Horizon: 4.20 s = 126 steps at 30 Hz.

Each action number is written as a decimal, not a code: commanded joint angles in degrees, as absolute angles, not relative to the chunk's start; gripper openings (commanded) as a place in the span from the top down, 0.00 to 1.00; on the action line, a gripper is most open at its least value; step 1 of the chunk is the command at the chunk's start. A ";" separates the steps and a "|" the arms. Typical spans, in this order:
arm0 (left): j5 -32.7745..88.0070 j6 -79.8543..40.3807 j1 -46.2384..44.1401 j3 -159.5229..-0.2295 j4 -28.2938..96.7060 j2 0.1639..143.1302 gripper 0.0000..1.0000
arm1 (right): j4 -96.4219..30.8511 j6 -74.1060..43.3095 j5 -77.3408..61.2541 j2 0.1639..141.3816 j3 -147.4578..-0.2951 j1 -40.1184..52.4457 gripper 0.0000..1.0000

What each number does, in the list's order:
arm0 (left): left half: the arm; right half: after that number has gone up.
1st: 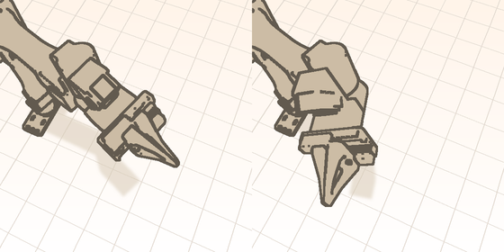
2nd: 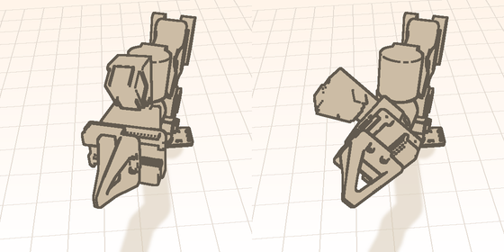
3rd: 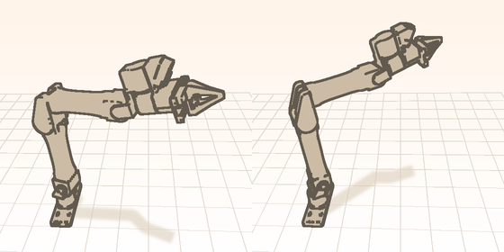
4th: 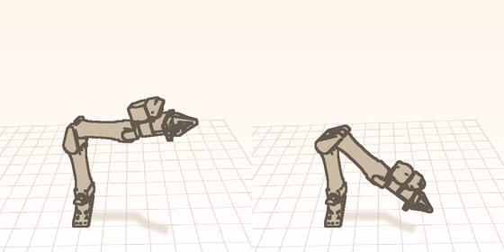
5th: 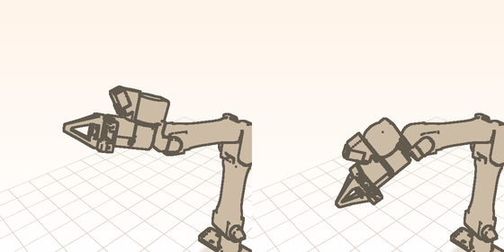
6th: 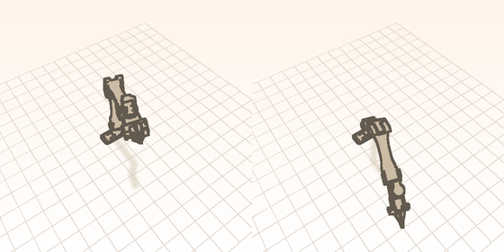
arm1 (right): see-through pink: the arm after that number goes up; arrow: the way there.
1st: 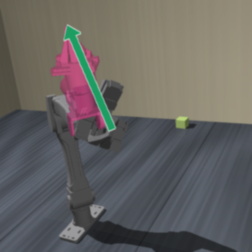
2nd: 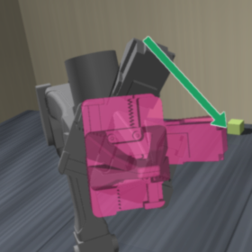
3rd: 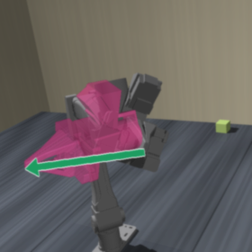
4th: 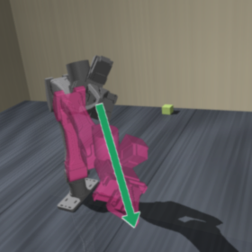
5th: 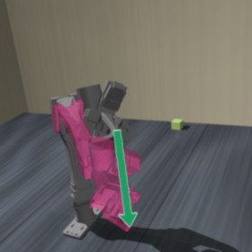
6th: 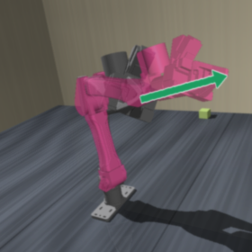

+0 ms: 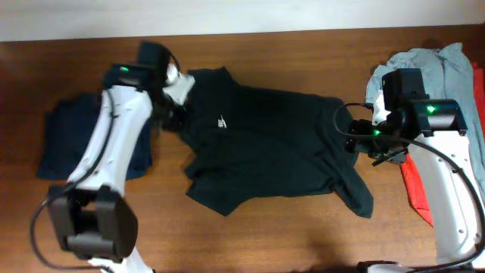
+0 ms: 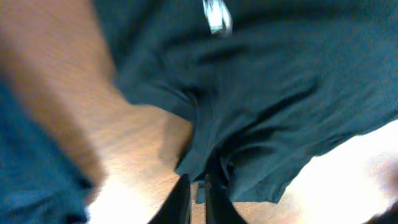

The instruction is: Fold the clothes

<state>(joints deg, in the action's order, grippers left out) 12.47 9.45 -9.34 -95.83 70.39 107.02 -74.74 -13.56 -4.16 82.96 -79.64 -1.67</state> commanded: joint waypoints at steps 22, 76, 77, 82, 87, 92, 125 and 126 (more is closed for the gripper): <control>3.44 -12.32 -20.99 -66.43 64.97 77.89 0.59 | -74.28 -13.96 -4.29 83.00 -79.55 -1.52 0.26; 7.92 -26.44 -1.10 -43.13 57.04 74.32 0.75 | -71.29 -13.98 -4.34 83.00 -79.55 -1.52 0.26; 7.92 -26.37 -1.52 -43.05 56.29 74.56 0.67 | -71.33 -13.98 -4.34 83.00 -79.55 -1.52 0.26; 10.17 -20.67 -3.75 -41.08 50.24 76.25 0.72 | -71.83 -13.96 -4.32 83.00 -79.55 -1.52 0.26; 10.39 -20.58 -4.51 -38.61 44.75 79.64 1.00 | -72.05 -13.96 -4.32 83.00 -79.55 -1.52 0.26; 17.65 -13.10 -4.51 -37.43 38.92 83.81 1.00 | -72.25 -13.96 -4.32 83.00 -79.55 -1.52 0.26; 26.92 -6.46 21.28 -38.09 43.88 85.62 0.95 | -72.10 -13.96 -4.32 83.00 -79.55 -1.52 0.26; 27.68 -5.45 20.40 -38.09 43.24 85.52 0.92 | -72.05 -13.96 -4.32 83.00 -79.55 -1.52 0.26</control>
<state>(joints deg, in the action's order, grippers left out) 21.21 -14.37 22.52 -38.13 44.45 86.85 -72.31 -13.54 -4.16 82.96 -79.59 -1.67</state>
